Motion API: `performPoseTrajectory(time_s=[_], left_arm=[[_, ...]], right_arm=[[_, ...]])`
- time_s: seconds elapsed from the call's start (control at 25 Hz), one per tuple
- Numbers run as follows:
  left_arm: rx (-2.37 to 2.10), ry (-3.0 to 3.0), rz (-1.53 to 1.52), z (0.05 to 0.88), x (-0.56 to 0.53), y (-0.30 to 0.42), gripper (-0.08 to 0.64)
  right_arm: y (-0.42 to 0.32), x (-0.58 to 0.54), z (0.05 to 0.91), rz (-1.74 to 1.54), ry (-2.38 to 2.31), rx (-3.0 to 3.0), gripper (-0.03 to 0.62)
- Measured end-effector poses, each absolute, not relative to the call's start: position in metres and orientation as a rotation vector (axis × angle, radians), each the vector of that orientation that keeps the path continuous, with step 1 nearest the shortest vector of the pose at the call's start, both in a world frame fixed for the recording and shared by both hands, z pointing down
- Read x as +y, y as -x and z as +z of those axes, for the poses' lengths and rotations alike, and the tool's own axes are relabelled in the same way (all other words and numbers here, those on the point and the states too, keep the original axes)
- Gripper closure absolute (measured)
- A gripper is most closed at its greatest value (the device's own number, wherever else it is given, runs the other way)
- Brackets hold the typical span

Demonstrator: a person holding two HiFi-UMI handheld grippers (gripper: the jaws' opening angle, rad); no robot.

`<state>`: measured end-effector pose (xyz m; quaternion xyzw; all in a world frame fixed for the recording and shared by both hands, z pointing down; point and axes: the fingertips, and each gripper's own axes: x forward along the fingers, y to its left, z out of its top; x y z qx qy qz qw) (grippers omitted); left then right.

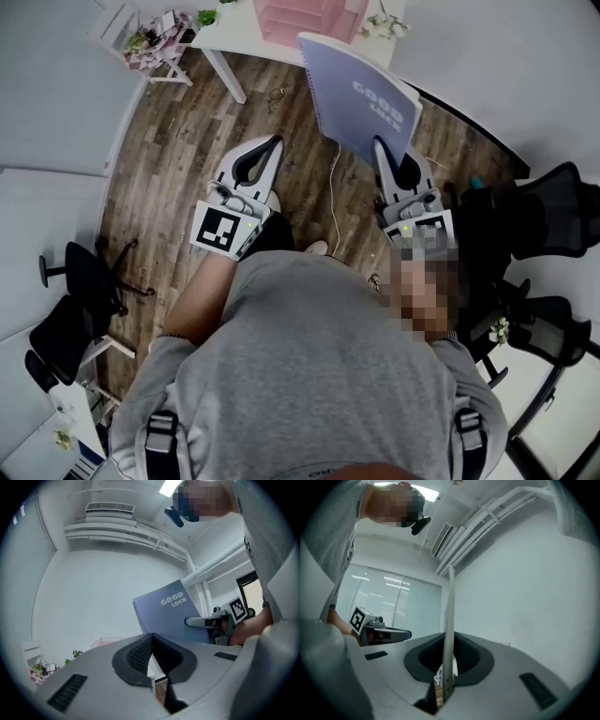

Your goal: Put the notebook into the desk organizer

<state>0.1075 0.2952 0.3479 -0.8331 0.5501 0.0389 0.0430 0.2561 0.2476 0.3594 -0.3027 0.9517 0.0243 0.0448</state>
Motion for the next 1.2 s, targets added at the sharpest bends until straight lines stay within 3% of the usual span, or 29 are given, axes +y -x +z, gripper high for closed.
performPoseTrajectory(time_s=[1.2], left_arm=[[1.459,2.668,0.159,0.338,0.148,0.045,0.540]], right_arm=[[-0.095,0.124,0.356,0.086,1.123,2.895,0.555]])
